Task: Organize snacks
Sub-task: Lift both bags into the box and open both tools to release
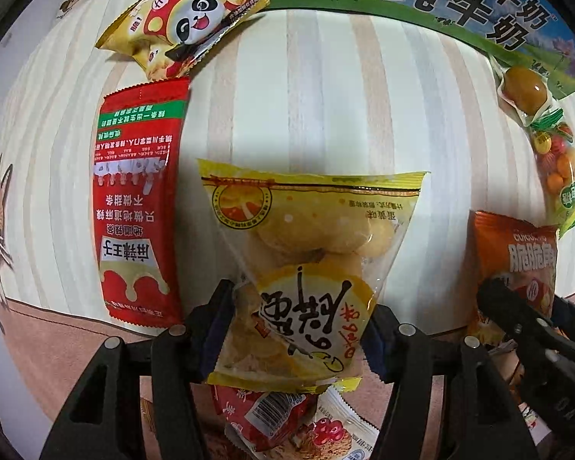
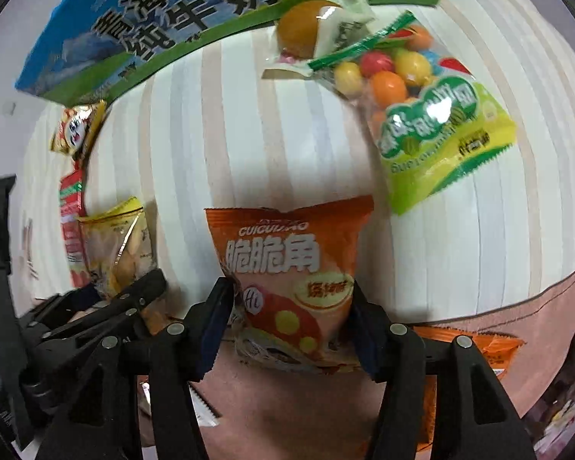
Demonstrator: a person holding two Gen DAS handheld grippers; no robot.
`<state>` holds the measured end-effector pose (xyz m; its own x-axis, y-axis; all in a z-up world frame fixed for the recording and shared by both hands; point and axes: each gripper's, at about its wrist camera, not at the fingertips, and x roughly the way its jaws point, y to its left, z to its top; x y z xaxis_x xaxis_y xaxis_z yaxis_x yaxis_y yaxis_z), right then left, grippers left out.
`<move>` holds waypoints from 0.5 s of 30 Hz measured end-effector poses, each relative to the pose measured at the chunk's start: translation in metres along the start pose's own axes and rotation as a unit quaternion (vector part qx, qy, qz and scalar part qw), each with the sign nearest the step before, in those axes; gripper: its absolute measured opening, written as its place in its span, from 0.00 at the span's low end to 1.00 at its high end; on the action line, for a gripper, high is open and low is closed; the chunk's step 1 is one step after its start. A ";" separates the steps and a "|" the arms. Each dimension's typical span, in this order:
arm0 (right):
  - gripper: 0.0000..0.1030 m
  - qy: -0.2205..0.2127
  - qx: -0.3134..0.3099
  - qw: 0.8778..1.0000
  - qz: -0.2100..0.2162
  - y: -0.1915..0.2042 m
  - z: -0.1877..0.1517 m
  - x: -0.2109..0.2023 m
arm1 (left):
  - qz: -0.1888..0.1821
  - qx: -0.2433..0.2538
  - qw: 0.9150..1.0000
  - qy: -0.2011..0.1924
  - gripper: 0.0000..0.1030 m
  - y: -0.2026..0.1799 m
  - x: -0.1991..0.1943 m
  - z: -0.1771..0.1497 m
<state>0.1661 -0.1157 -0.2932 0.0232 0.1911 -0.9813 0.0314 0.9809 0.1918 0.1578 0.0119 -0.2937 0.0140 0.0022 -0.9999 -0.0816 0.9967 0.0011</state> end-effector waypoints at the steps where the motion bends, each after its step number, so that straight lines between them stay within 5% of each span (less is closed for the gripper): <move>1: 0.57 -0.008 -0.004 1.000 -0.004 0.002 -0.001 0.001 | 0.002 -0.001 1.000 -0.002 0.55 -0.001 0.001 -0.001; 15: 0.46 -0.025 0.024 0.997 0.069 -0.016 -0.010 -0.038 | -0.040 -0.033 0.998 -0.031 0.47 -0.011 -0.063 -0.023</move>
<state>0.1543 -0.1380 -0.2586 0.0802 0.3209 -0.9437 0.0724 0.9424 0.3266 0.1346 -0.0013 -0.2307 0.0852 -0.0692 -0.9940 -0.1431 0.9864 -0.0810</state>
